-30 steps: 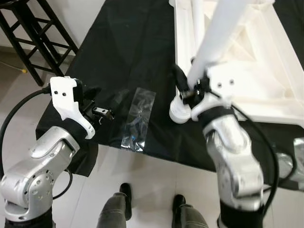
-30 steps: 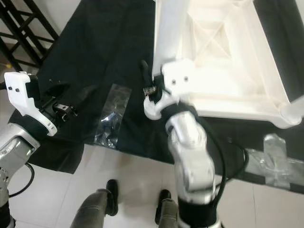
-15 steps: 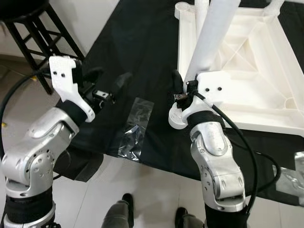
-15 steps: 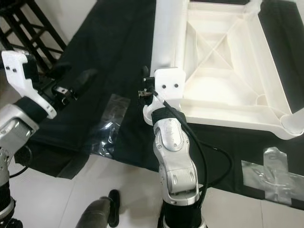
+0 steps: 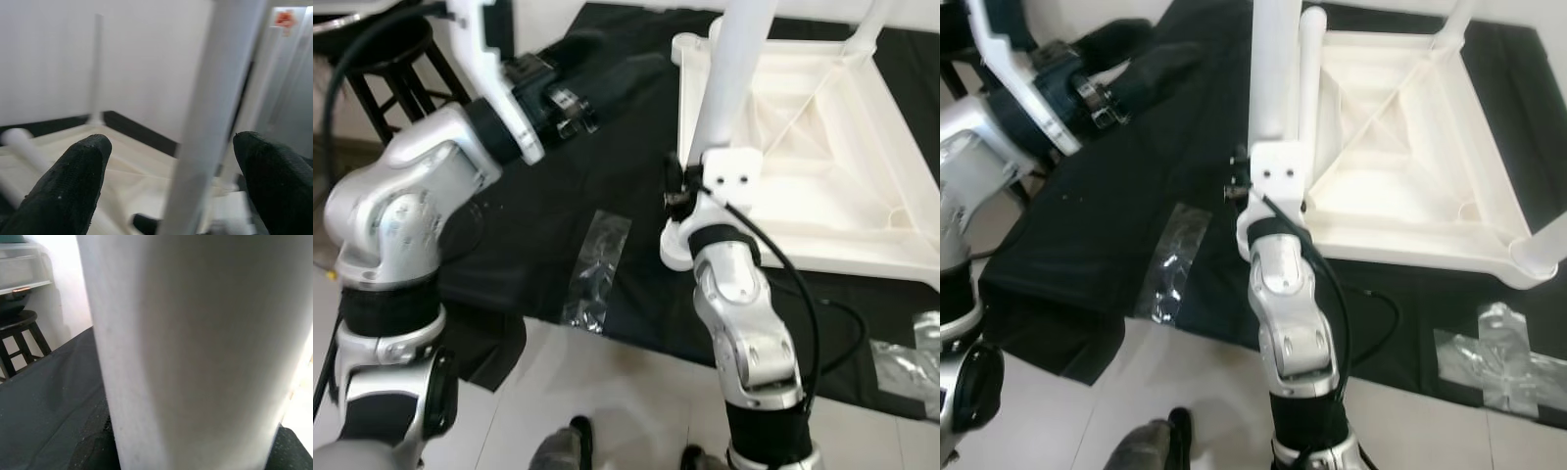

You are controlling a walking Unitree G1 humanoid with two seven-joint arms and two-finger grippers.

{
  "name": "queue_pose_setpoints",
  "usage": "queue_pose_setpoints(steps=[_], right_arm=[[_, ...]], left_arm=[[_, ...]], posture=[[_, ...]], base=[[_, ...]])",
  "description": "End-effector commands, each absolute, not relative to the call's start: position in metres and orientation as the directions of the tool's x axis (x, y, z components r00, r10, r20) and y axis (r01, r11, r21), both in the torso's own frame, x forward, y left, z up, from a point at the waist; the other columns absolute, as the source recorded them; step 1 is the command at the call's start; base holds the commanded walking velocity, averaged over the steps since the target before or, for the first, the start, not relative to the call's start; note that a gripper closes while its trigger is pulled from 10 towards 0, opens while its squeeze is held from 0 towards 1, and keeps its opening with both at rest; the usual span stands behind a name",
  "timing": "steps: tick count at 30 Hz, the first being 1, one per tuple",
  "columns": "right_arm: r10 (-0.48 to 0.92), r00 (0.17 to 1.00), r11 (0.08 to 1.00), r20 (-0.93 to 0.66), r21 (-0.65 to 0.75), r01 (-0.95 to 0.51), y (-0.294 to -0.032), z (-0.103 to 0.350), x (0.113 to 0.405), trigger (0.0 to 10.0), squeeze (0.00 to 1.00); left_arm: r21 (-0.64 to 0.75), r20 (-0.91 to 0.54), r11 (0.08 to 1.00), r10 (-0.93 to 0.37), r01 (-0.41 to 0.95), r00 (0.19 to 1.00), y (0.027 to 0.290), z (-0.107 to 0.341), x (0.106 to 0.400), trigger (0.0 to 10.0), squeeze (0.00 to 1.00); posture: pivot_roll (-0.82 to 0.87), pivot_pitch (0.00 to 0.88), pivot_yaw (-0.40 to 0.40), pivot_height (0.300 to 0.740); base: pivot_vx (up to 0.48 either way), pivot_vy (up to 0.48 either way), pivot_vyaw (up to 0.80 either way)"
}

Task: Building children table

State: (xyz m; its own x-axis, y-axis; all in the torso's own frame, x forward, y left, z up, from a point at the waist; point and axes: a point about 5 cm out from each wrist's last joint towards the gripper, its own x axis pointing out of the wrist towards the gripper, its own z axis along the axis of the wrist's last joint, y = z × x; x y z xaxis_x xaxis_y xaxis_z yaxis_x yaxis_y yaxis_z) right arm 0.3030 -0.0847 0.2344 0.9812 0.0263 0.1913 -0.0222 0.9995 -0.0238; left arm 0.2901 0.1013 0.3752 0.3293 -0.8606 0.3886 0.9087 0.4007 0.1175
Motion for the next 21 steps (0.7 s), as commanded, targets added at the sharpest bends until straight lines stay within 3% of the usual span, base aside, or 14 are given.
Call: queue_pose_setpoints(steps=[1,2,7,8,9,18,19,20,21], right_arm=[[-0.038,0.994,0.999,-0.099,-0.014,0.037,-0.091,0.177,0.311,10.0,0.00],[-0.038,0.995,0.999,-0.095,-0.012,0.037,-0.088,0.178,0.313,10.0,0.00],[-0.038,0.995,0.999,-0.087,-0.006,0.038,-0.084,0.179,0.317,10.0,0.00],[-0.038,0.996,0.999,-0.079,-0.002,0.038,-0.083,0.181,0.320,10.0,0.00],[-0.036,0.997,0.999,-0.070,0.001,0.037,-0.083,0.182,0.323,10.0,0.00],[-0.019,0.999,1.000,-0.049,0.021,0.020,-0.078,0.188,0.328,10.0,0.00],[-0.014,0.999,1.000,-0.047,0.025,0.016,-0.077,0.188,0.328,10.0,0.00],[-0.010,0.999,1.000,-0.046,0.027,0.011,-0.076,0.188,0.329,10.0,0.00],[-0.010,0.999,1.000,-0.046,0.027,0.011,-0.076,0.188,0.329,10.0,0.00]], left_arm=[[0.112,0.359,0.299,-0.902,0.948,0.242,0.091,0.377,0.289,10.0,0.00],[0.125,0.337,0.209,-0.928,0.970,0.157,0.082,0.382,0.288,10.0,0.00],[0.164,0.280,0.103,-0.958,0.981,0.054,0.069,0.386,0.289,10.0,0.00],[0.160,0.248,0.076,-0.968,0.984,0.034,0.061,0.385,0.293,10.0,1.00],[0.180,0.215,0.064,-0.976,0.982,0.024,0.055,0.384,0.298,10.0,1.00],[0.224,0.163,0.114,-0.984,0.968,0.078,0.038,0.385,0.319,10.0,1.00],[0.236,0.139,0.102,-0.988,0.966,0.070,0.036,0.384,0.320,10.0,0.34],[0.240,0.124,0.090,-0.990,0.967,0.061,0.034,0.382,0.321,10.0,0.00],[0.240,0.124,0.090,-0.990,0.967,0.061,0.034,0.382,0.321,10.0,0.00]], posture=[[0.10,0.228,0.075,0.740],[0.10,0.218,0.078,0.740],[0.09,0.213,0.084,0.740],[0.09,0.204,0.091,0.740],[0.08,0.202,0.093,0.740],[0.08,0.190,0.095,0.740],[0.08,0.186,0.094,0.740],[0.08,0.186,0.094,0.740],[0.08,0.186,0.094,0.740]], base=[[0.000,0.000,0.00],[0.000,0.000,0.00],[0.000,0.000,0.00],[0.000,0.000,0.00],[0.000,0.000,0.00],[0.000,0.000,0.00],[0.000,0.000,0.00],[0.000,0.000,0.00],[0.000,0.000,0.00]])
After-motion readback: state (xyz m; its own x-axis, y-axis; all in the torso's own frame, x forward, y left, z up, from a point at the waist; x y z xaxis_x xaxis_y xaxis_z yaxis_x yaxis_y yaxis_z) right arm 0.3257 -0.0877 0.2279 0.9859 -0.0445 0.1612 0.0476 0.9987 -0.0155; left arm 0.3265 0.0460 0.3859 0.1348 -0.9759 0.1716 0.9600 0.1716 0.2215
